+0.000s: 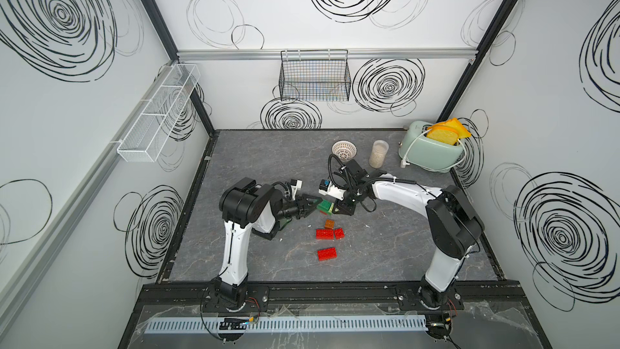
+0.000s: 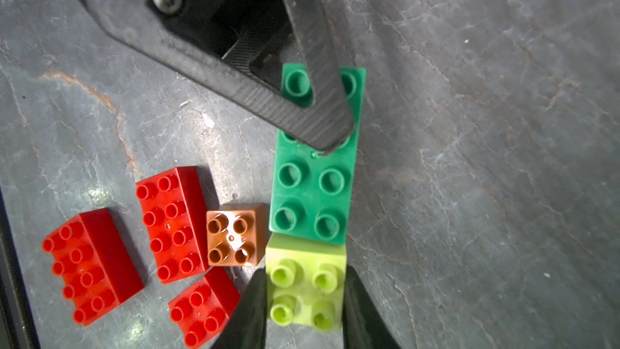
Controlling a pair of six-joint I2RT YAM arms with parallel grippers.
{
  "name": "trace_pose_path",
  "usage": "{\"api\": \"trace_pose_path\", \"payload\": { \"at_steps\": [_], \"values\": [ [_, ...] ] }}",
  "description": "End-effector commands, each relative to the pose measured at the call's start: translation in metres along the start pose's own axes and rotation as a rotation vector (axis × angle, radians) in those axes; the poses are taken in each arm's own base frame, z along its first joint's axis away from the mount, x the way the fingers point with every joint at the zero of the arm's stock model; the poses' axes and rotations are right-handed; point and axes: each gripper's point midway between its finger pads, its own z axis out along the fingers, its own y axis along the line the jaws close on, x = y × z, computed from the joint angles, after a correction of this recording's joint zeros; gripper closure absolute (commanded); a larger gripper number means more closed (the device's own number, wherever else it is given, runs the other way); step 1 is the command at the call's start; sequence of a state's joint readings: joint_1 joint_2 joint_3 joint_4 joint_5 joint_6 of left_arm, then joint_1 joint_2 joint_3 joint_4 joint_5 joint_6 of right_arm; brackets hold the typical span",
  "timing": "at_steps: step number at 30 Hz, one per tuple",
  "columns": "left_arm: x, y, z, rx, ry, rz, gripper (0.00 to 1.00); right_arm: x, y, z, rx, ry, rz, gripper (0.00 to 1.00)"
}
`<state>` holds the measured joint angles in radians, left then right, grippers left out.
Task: Assemble a heart with lego
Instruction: Assemble the lego brick with the lego brick.
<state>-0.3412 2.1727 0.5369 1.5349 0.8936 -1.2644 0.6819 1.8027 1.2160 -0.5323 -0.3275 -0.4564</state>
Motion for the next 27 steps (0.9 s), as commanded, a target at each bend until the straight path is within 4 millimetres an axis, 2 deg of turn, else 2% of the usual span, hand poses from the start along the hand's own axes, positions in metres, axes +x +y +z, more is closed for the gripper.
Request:
{"api": "trace_pose_path", "payload": {
  "at_steps": [1, 8, 11, 15, 23, 27],
  "values": [
    [0.001, -0.020, 0.005, 0.055, 0.021, 0.077, 0.70, -0.001, 0.004, 0.017, -0.006, 0.037, 0.011, 0.76],
    [0.002, -0.018, 0.005, 0.050, 0.022, 0.072, 0.70, 0.009, 0.004, 0.030, 0.028, 0.101, 0.084, 0.77],
    [0.002, -0.019, 0.006, 0.054, 0.026, 0.075, 0.70, 0.008, 0.011, 0.032, 0.016, 0.090, 0.061, 0.76],
    [0.005, -0.020, 0.008, 0.058, 0.035, 0.079, 0.70, 0.010, 0.007, 0.036, 0.011, 0.143, 0.066, 0.76],
    [0.007, -0.022, 0.009, 0.060, 0.042, 0.084, 0.71, 0.004, 0.000, 0.045, -0.014, 0.220, 0.099, 0.75],
    [0.006, -0.020, 0.009, 0.057, 0.040, 0.078, 0.71, -0.005, -0.002, 0.040, -0.018, 0.144, 0.098, 0.72]
  ]
}}
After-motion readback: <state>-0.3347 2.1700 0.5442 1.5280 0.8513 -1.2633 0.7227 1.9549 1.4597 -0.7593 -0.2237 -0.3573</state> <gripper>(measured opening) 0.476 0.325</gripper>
